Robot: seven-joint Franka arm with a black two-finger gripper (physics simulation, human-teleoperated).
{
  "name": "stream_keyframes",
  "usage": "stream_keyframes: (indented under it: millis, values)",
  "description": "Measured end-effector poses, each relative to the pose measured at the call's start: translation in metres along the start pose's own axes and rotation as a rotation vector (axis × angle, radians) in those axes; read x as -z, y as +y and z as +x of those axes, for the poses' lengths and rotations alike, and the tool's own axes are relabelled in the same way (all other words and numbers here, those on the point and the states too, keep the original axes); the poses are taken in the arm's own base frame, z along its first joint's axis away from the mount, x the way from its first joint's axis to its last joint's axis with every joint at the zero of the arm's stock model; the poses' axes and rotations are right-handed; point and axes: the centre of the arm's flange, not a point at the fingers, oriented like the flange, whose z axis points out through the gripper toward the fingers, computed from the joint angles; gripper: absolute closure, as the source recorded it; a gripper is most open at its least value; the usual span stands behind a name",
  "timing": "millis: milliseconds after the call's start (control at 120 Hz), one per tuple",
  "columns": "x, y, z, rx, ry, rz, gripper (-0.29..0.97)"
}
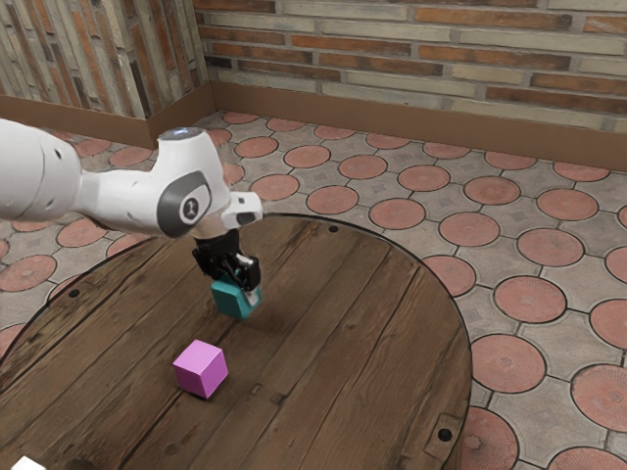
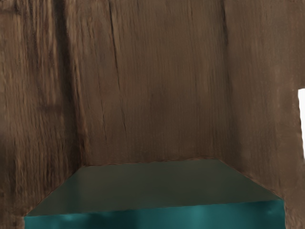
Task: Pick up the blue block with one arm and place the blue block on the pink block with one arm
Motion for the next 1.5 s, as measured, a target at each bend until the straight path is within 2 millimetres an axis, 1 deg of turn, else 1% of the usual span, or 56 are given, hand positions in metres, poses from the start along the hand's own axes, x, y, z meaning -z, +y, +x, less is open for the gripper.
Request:
stream_keyframes:
  millis: [58,92,167,208,250,308,425,500,617,800,900,1133,1192,1350,1383,1417,1500]
  values:
    - [0.018,0.005,-0.037,0.009,0.003,-0.001,0.38]
    - [0.023,0.006,-0.053,0.015,0.001,-0.001,0.37]
    - [0.027,0.009,-0.080,0.028,-0.007,-0.003,0.36]
    - [0.029,0.015,-0.094,0.029,-0.009,-0.003,0.35]
    - [0.028,0.020,-0.103,0.029,-0.015,-0.002,0.36]
    - [0.026,0.023,-0.110,0.037,-0.022,-0.002,0.37]
    - [0.022,0.025,-0.118,0.054,-0.034,0.000,0.37]
    - [0.021,0.028,-0.119,0.060,-0.035,0.001,0.37]
    - [0.004,0.025,-0.115,0.081,-0.070,0.002,0.37]
    - [-0.005,0.024,-0.102,0.095,-0.081,0.004,0.37]
    - [-0.006,0.023,-0.094,0.096,-0.080,0.004,0.37]
    - [-0.007,0.011,-0.093,0.056,-0.082,0.025,0.36]
    - [-0.006,0.007,-0.091,0.053,-0.078,0.021,0.27]
    - [-0.003,0.006,-0.088,0.033,-0.073,0.010,0.15]
    - [0.009,0.007,-0.084,0.025,-0.047,0.011,0.13]
    - [0.028,0.006,-0.074,0.018,-0.004,0.013,0.11]
    - [0.105,0.005,-0.039,-0.001,0.132,0.024,0.08]
